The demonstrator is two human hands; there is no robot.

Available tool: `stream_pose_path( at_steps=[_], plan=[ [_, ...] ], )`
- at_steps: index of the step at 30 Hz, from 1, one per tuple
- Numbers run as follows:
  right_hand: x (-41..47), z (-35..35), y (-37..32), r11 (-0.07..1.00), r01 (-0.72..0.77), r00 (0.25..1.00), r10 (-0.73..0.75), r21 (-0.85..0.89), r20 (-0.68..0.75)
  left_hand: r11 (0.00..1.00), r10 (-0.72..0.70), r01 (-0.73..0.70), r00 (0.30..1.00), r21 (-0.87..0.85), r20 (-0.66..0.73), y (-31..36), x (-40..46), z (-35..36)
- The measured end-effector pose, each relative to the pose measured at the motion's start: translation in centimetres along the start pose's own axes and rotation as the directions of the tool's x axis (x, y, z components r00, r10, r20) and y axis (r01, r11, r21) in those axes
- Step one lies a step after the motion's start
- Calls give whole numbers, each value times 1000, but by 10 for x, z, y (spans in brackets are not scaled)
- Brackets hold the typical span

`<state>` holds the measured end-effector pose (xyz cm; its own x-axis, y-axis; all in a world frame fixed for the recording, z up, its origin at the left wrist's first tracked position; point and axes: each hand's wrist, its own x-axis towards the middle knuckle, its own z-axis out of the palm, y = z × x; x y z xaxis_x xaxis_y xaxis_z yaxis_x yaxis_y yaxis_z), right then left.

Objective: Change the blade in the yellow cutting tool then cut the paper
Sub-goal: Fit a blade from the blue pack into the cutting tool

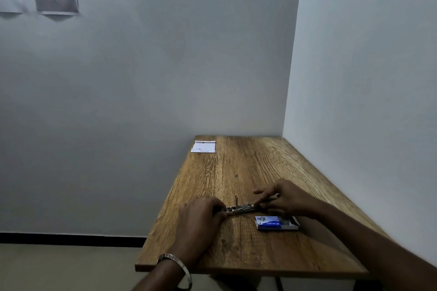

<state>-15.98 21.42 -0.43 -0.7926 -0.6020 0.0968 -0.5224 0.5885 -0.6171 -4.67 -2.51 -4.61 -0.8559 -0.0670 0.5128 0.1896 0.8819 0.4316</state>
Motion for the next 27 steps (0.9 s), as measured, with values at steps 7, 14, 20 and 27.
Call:
stream_pose_path(
  at_steps=[7,14,20,27],
  plan=[
    [-7,-9,9,997,-15,996,9,-73,-84,1000,-6,6,1000,-12,13,3,0,-1],
    [-1,8,-28,980,188,956,-198,-65,-215,1000,1,-1,1000,-12,9,1,0,-1],
    [12,28,-46,957,242,953,-265,-158,-145,1000,4,-3,1000,-15,31,3,-1,-2],
    [10,22,-41,969,200,964,-221,-143,-147,1000,-3,3,1000,-11,11,2,0,-2]
  ],
)
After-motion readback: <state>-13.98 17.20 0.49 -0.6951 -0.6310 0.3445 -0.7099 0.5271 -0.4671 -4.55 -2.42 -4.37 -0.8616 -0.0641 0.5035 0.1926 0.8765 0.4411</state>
